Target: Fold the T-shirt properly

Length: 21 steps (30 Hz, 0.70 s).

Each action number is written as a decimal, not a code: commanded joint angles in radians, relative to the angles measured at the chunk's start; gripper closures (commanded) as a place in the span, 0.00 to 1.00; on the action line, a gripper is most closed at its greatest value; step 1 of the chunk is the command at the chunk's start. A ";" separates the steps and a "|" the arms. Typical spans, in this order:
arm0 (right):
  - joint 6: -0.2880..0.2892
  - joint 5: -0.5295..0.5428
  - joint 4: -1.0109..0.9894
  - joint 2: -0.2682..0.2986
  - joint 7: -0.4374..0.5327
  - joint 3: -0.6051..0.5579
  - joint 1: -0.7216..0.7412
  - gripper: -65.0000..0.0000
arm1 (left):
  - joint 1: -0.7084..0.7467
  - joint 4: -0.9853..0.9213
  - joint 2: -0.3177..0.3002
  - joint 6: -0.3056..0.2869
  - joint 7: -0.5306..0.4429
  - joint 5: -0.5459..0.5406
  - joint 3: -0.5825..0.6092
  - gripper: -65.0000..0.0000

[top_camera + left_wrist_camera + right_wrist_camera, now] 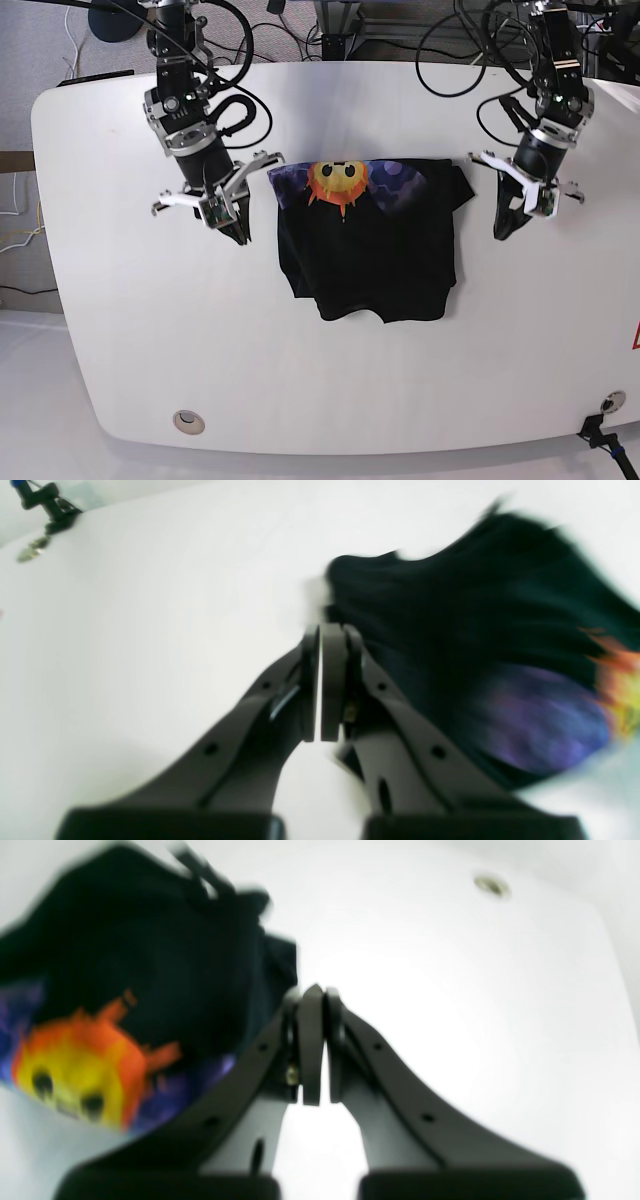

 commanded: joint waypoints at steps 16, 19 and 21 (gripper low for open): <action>0.013 0.011 0.031 -0.081 0.311 0.159 -0.662 1.00 | 0.722 0.114 0.113 -0.003 -0.318 -0.014 -0.060 1.00; 0.013 0.011 0.029 -0.081 0.311 0.156 -0.751 1.00 | 0.805 0.100 0.114 -0.003 -0.353 -0.014 -0.059 1.00; 0.013 0.011 0.025 -0.081 0.311 0.156 -0.808 1.00 | 0.857 0.063 0.126 -0.003 -0.373 -0.014 -0.063 1.00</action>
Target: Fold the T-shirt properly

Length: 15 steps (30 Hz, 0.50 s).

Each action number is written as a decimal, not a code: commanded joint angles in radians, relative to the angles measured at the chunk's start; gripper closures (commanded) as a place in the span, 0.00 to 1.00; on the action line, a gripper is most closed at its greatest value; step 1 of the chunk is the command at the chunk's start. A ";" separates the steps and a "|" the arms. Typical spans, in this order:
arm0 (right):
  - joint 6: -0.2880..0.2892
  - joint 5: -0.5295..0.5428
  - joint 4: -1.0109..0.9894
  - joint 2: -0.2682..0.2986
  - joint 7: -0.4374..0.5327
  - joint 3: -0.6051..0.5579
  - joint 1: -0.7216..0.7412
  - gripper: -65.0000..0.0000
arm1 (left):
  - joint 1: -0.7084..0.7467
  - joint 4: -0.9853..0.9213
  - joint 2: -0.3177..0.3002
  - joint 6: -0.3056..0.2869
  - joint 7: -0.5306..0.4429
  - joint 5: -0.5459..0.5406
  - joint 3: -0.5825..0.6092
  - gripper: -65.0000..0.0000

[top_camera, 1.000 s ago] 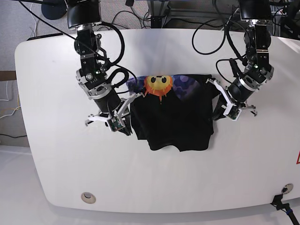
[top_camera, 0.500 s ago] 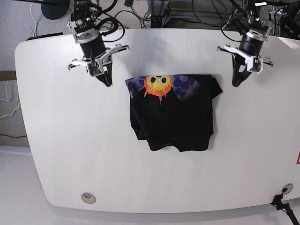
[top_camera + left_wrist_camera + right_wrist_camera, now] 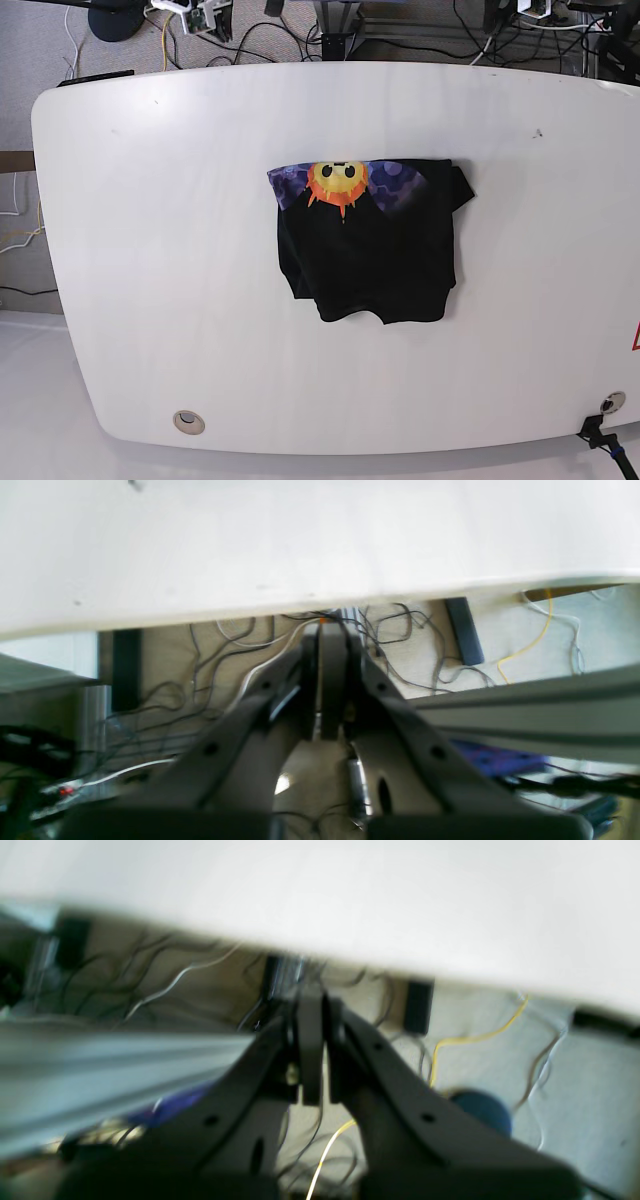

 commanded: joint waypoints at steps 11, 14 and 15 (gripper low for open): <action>0.001 0.009 -0.267 0.003 0.033 0.000 -0.115 1.00 | 0.044 -0.506 -0.014 -0.004 -0.284 -0.008 0.078 1.00; -0.002 0.009 -0.421 0.001 0.100 -0.026 -0.051 1.00 | -0.029 -0.648 -0.043 0.001 -0.302 -0.006 0.136 1.00; -0.002 0.009 -0.473 0.006 0.116 -0.040 -0.026 1.00 | -0.069 -0.682 -0.052 0.001 -0.302 -0.006 0.149 1.00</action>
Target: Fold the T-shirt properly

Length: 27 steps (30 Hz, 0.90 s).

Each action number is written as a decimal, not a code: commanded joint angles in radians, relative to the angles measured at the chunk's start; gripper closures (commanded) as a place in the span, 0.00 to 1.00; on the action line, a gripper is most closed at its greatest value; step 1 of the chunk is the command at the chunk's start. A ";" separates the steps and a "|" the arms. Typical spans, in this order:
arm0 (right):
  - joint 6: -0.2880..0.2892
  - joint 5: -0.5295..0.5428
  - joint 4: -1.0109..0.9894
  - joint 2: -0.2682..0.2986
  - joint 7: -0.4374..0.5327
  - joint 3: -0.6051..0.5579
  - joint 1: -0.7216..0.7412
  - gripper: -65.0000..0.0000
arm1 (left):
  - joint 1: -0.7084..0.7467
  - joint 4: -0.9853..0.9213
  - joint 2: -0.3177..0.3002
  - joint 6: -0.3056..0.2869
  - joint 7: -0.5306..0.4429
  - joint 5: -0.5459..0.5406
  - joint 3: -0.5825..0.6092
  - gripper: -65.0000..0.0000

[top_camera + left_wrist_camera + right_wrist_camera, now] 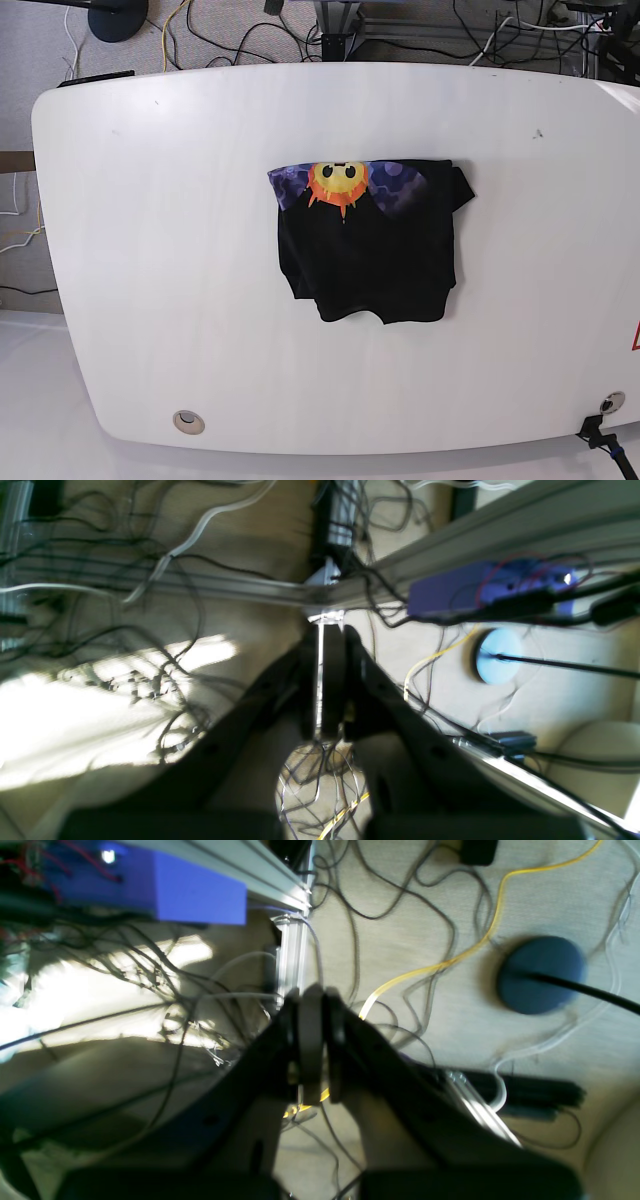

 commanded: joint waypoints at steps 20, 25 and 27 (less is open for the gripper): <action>0.001 -0.005 -0.838 0.001 0.064 -0.052 0.546 1.00 | -0.673 -0.837 -0.085 -0.004 0.142 -0.001 0.020 1.00; 0.001 -0.005 -0.970 0.016 0.064 -0.051 0.662 1.00 | -0.797 -0.997 -0.104 -0.002 0.142 0.011 0.058 1.00; 0.001 -0.001 -1.022 0.024 0.064 -0.051 0.709 1.00 | -0.837 -1.070 -0.102 0.021 0.143 0.047 0.092 1.00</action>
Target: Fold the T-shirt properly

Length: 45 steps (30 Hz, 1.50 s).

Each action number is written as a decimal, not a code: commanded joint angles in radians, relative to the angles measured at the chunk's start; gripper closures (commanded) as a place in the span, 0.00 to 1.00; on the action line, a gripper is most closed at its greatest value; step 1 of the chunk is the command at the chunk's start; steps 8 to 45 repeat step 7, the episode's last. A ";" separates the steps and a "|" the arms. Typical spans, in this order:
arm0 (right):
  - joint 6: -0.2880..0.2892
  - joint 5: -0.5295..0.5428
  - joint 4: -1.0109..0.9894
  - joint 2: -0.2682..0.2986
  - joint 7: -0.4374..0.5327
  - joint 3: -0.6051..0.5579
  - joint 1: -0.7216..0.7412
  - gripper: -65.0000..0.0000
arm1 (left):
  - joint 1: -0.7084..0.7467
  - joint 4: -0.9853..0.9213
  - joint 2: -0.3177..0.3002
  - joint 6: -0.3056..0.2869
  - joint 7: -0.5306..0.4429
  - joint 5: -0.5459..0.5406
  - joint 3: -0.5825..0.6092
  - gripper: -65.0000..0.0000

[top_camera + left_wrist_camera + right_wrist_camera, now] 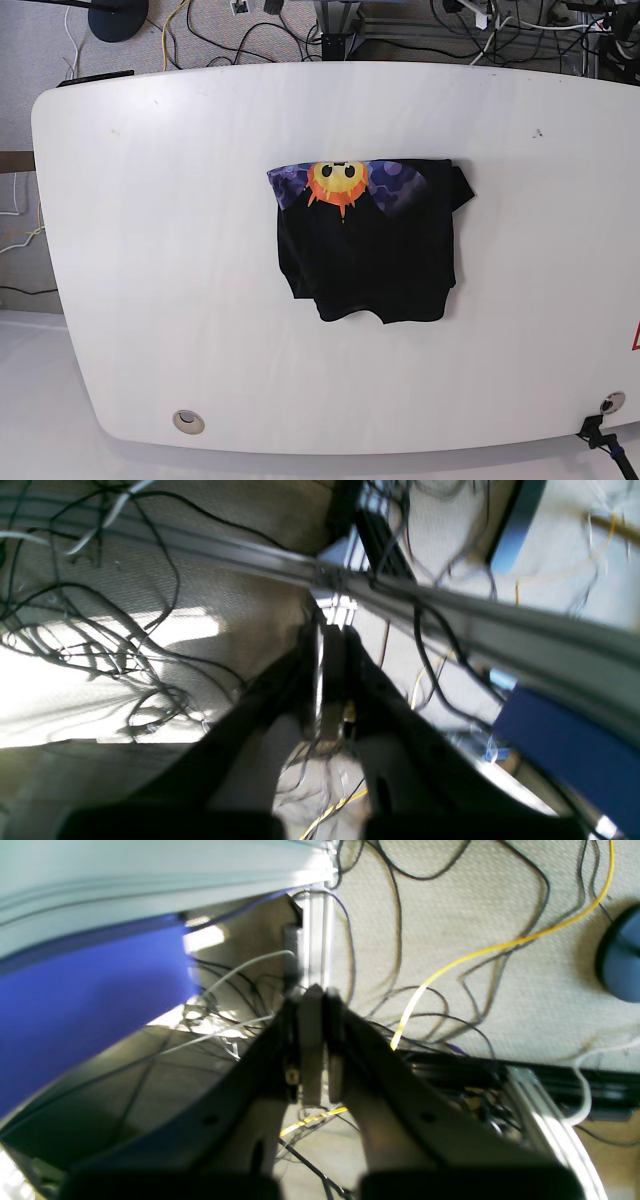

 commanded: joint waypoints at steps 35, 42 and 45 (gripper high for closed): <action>0.004 0.001 -0.105 0.007 0.007 0.003 0.079 1.00 | -0.045 -0.112 0.028 0.242 0.019 0.117 0.048 1.00; 0.004 0.001 -0.105 0.007 0.007 0.003 0.079 1.00 | -0.045 -0.112 0.028 0.242 0.019 0.117 0.048 1.00; 0.004 0.001 -0.105 0.007 0.007 0.003 0.079 1.00 | -0.045 -0.112 0.028 0.242 0.019 0.117 0.048 1.00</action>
